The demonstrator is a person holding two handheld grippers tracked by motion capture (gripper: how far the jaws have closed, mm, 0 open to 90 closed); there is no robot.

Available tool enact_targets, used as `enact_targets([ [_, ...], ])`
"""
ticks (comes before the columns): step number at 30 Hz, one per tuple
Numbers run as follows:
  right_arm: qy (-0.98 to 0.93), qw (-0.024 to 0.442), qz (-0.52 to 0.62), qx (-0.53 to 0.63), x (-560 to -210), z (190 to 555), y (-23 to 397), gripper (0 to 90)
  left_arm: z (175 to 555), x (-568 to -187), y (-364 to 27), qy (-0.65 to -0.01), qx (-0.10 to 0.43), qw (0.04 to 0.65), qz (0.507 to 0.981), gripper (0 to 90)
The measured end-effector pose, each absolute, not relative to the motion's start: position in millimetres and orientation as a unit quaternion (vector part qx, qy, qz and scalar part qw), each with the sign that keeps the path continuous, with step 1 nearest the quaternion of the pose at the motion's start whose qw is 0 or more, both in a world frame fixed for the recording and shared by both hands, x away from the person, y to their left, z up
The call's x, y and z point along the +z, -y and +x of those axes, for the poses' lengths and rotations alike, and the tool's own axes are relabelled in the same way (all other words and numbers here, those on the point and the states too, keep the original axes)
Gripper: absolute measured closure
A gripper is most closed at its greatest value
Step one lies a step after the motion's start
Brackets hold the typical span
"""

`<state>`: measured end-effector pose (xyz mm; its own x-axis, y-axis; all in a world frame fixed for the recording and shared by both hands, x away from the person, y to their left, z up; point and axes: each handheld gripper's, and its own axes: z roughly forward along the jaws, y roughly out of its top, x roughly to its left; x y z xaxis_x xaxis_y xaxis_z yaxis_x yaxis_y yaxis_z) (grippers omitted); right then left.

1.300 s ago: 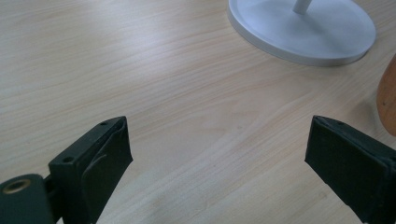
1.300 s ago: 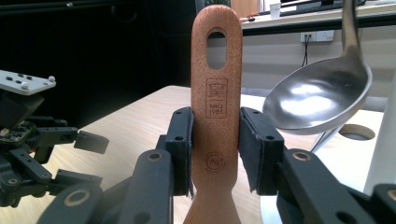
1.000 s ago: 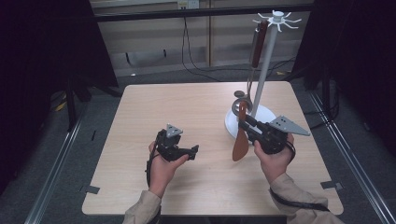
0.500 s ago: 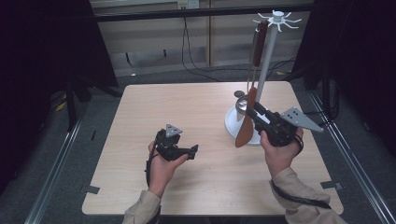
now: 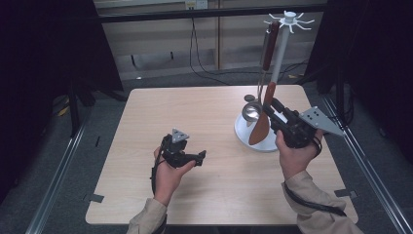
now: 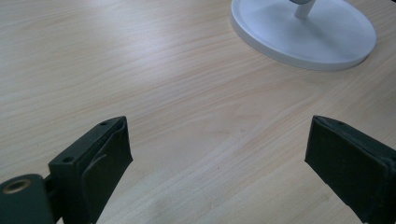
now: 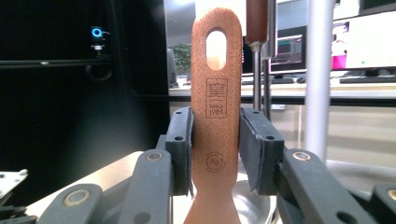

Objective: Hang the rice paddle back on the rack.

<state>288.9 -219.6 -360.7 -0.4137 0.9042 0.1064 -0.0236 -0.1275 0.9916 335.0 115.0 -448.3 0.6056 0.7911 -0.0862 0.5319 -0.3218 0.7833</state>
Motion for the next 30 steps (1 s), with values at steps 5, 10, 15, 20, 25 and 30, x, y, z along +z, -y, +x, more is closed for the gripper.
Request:
enact_targets([
  [5,-0.54,0.375,0.404,0.636,-354.4,290.3,221.6,66.5,334.7,-449.2,-113.6,-0.422,0.156,0.416,0.79,6.5],
  [10,-0.531,0.392,0.409,0.631,-346.5,293.0,225.0,66.5,335.0,-448.3,-116.0,-0.415,0.159,0.407,0.798,6.5],
  [15,-0.521,0.405,0.41,0.629,-337.3,296.4,229.9,66.5,335.5,-449.4,-115.4,-0.419,0.157,0.412,0.794,6.5],
  [20,-0.514,0.422,0.408,0.625,-326.0,299.0,232.0,66.5,335.7,-450.9,-114.4,-0.419,0.153,0.412,0.794,6.5],
  [25,-0.51,0.431,0.407,0.623,-315.7,303.4,233.9,66.5,336.0,-451.2,-114.9,-0.42,0.151,0.411,0.795,6.5],
  [30,-0.509,0.438,0.407,0.619,-307.6,306.7,234.5,66.5,336.4,-451.6,-115.3,-0.415,0.15,0.406,0.8,6.5],
])
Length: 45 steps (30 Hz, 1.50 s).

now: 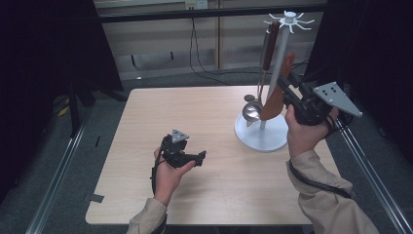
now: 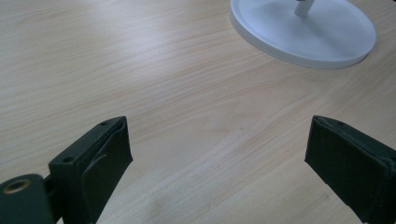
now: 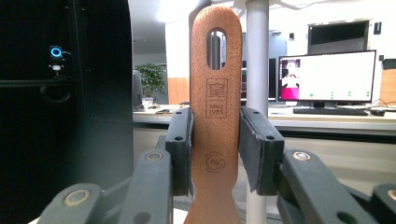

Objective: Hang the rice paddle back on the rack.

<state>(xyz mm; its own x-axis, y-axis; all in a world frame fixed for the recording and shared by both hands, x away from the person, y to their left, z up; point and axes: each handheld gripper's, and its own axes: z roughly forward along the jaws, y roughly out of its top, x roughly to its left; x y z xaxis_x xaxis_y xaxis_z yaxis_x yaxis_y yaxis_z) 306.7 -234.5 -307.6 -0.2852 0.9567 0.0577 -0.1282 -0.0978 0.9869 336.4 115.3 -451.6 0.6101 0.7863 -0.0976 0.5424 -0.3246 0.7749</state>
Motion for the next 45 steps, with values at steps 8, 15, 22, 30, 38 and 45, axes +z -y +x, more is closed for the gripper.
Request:
enact_targets([
  [8,-0.498,0.451,0.404,0.621,-298.1,311.0,235.4,66.5,336.9,-451.9,-116.0,-0.417,0.151,0.408,0.798,6.5],
  [15,-0.483,0.46,0.399,0.629,-295.5,314.0,234.2,66.5,337.1,-452.1,-115.9,-0.417,0.151,0.408,0.798,6.5],
  [22,-0.478,0.471,0.397,0.626,-289.8,317.6,234.8,66.5,338.0,-453.5,-115.4,-0.416,0.151,0.406,0.8,6.5],
  [30,-0.48,0.482,0.391,0.62,-279.1,324.1,236.4,66.5,339.6,-454.0,-116.0,-0.416,0.151,0.405,0.8,6.5],
  [38,-0.481,0.49,0.394,0.611,-272.9,331.1,232.8,66.4,340.1,-455.9,-113.6,-0.416,0.15,0.403,0.801,6.5],
  [45,-0.48,0.502,0.397,0.6,-268.6,336.1,229.7,66.4,341.2,-455.6,-116.3,-0.413,0.15,0.4,0.805,6.5],
])
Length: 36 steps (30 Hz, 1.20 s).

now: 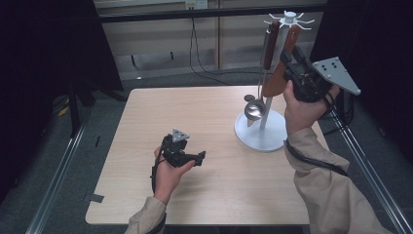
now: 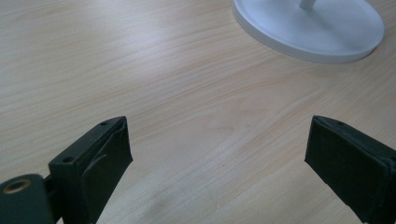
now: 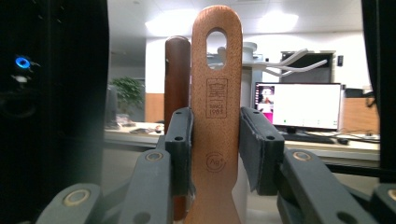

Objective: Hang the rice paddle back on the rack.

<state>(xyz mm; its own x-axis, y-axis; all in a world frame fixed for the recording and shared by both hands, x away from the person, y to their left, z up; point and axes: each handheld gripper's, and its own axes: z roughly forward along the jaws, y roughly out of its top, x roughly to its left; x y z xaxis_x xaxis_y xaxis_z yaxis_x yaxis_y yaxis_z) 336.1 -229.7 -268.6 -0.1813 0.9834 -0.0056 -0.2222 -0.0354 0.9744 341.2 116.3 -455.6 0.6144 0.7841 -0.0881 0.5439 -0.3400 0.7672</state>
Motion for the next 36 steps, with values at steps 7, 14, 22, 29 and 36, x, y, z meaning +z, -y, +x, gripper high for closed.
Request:
enact_targets([
  [7,-0.485,0.51,0.413,0.578,-271.0,343.8,229.3,66.3,339.5,-455.3,-116.4,-0.413,0.151,0.401,0.804,6.5],
  [14,-0.479,0.524,0.404,0.577,-277.4,344.3,229.6,53.0,336.8,-452.8,-118.9,-0.414,0.155,0.402,0.802,6.5],
  [22,-0.475,0.522,0.398,0.586,-283.3,337.3,231.7,39.7,335.3,-452.2,-116.8,-0.411,0.154,0.404,0.803,6.5],
  [29,-0.486,0.51,0.391,0.592,-292.0,329.0,230.4,34.4,334.2,-452.6,-115.6,-0.41,0.153,0.404,0.803,6.5],
  [36,-0.498,0.493,0.384,0.602,-305.7,319.3,231.7,30.1,333.0,-453.4,-113.8,-0.409,0.154,0.403,0.804,6.4],
])
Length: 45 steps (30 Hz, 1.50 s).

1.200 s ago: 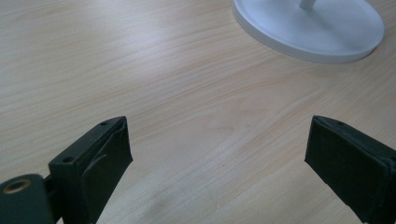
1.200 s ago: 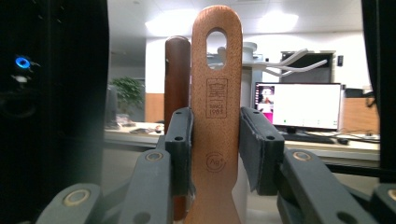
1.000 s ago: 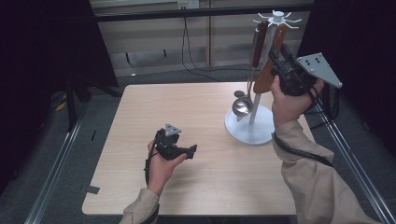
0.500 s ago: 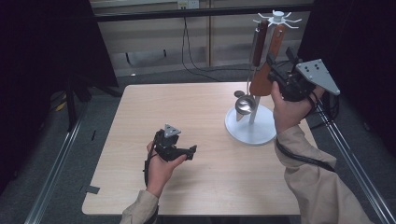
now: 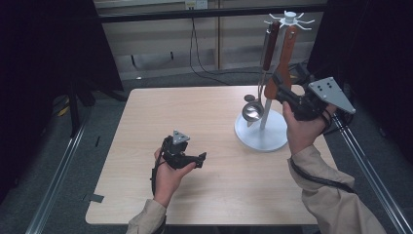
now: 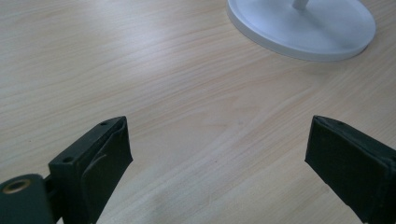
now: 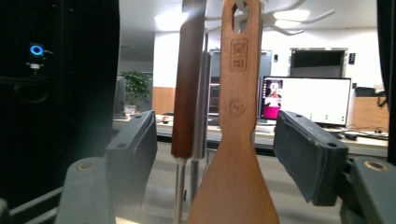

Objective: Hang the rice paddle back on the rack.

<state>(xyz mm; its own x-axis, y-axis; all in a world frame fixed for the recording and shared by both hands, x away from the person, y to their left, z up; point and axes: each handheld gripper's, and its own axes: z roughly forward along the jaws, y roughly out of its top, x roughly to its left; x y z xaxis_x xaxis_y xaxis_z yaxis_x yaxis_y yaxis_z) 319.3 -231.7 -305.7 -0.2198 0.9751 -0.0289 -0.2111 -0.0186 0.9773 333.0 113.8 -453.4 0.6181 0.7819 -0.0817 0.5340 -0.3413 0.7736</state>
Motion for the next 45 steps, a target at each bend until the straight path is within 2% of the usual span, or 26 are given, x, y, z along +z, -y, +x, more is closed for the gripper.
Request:
enact_targets([
  [12,-0.518,0.477,0.368,0.607,-325.9,309.4,224.3,26.3,332.7,-453.8,-113.4,-0.404,0.153,0.396,0.81,6.4],
  [33,-0.568,0.413,0.333,0.629,-357.5,299.9,203.0,19.9,331.6,-454.4,-110.6,-0.407,0.152,0.403,0.806,6.3],
  [45,-0.593,0.391,0.321,0.626,-372.6,294.7,188.4,18.5,331.3,-455.0,-110.6,-0.403,0.15,0.397,0.811,6.3],
])
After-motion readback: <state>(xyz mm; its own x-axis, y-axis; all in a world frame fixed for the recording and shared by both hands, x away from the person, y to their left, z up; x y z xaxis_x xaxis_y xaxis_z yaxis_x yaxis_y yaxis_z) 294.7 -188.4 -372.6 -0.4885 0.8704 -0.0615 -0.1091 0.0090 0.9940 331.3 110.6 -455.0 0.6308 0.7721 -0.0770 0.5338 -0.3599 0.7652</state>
